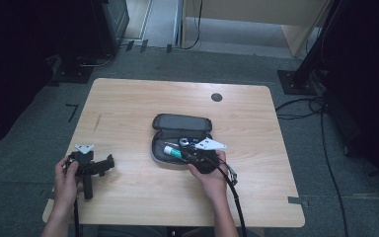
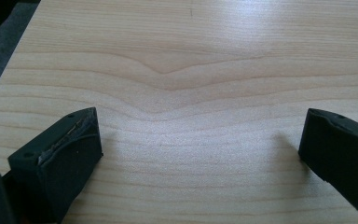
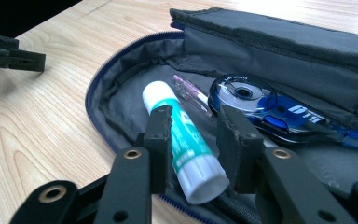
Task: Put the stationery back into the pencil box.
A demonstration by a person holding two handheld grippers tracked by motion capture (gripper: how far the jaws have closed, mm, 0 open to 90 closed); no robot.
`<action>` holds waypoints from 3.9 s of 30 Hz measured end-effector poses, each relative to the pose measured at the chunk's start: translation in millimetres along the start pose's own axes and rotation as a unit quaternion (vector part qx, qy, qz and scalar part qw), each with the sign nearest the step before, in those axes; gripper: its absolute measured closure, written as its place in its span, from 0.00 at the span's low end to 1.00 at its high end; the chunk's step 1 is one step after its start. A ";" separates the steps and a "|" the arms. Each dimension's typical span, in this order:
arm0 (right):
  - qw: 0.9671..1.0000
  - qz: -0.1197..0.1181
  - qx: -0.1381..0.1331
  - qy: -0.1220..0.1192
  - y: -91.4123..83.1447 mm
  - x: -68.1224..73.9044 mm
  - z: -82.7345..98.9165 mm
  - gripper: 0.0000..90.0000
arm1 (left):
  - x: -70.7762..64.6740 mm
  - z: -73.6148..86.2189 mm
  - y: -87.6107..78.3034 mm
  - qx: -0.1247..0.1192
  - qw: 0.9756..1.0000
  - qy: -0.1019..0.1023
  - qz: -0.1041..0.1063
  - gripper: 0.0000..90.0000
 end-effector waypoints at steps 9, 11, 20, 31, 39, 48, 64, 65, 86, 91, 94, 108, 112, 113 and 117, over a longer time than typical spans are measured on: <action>1.000 0.005 -0.003 0.000 -0.4 0.2 1.2 0.76 | 0.0 0.0 0.0 0.000 1.000 0.000 0.000 0.00; 1.000 0.005 -0.008 -0.004 -1.5 1.1 0.2 0.73 | 0.0 0.0 0.0 0.000 1.000 0.000 0.000 0.00; 0.999 0.025 -0.023 -0.005 -15.0 -1.1 -4.6 0.46 | 0.0 0.0 0.0 0.000 1.000 0.000 0.000 0.00; 0.997 0.075 -0.015 0.001 -38.5 -18.9 -1.4 0.16 | 0.0 0.0 0.0 0.000 1.000 0.000 0.000 0.00; 0.995 0.093 -0.017 0.019 -62.5 -36.9 8.6 0.00 | 0.0 0.0 0.0 0.000 1.000 0.000 0.000 0.00; 0.993 0.119 -0.018 0.019 -90.1 -56.6 22.3 0.00 | 0.0 0.0 0.0 0.000 1.000 0.000 0.000 0.00; 0.986 0.163 0.002 0.030 -131.5 -89.1 50.3 0.00 | 0.0 0.0 0.0 0.000 1.000 0.000 0.000 0.00; 0.986 0.167 0.004 0.029 -133.2 -90.4 52.2 0.00 | 0.0 0.0 0.0 0.000 1.000 0.000 0.000 0.00; 0.975 0.213 0.019 0.062 -176.3 -128.7 87.8 0.00 | 0.0 0.0 0.0 0.000 1.000 0.000 0.000 0.00; 0.971 0.226 0.022 0.071 -188.8 -138.5 98.8 0.00 | 0.0 0.0 0.0 0.000 1.000 0.000 0.000 0.00; 0.970 0.231 0.024 0.072 -194.2 -145.6 106.3 0.00 | 0.0 0.0 0.0 0.000 1.000 0.000 0.000 0.00; 0.964 0.243 0.031 0.102 -201.1 -165.1 123.3 0.00 | -0.1 0.0 0.0 0.000 1.000 0.000 0.000 0.00; 0.961 0.257 0.049 0.086 -198.1 -165.0 124.6 0.00 | -0.1 0.1 0.0 0.000 1.000 0.000 -0.001 0.00; 0.962 0.255 0.050 0.085 -197.6 -164.2 124.5 0.00 | -0.1 0.1 0.0 0.000 1.000 0.000 -0.001 0.00; 0.962 0.254 0.049 0.082 -197.0 -163.7 124.4 0.00 | -0.1 0.1 0.0 0.000 1.000 0.000 -0.001 0.00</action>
Point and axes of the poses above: each handheld gripper's, and its own axes: y roughly forward along the jaws, z roughly out of its underside, x roughly to its left, the point moved 5 cm from there along y, roughly forward along the jaws, and after that the axes turned 6 degrees about y, right-handed, at the moved point
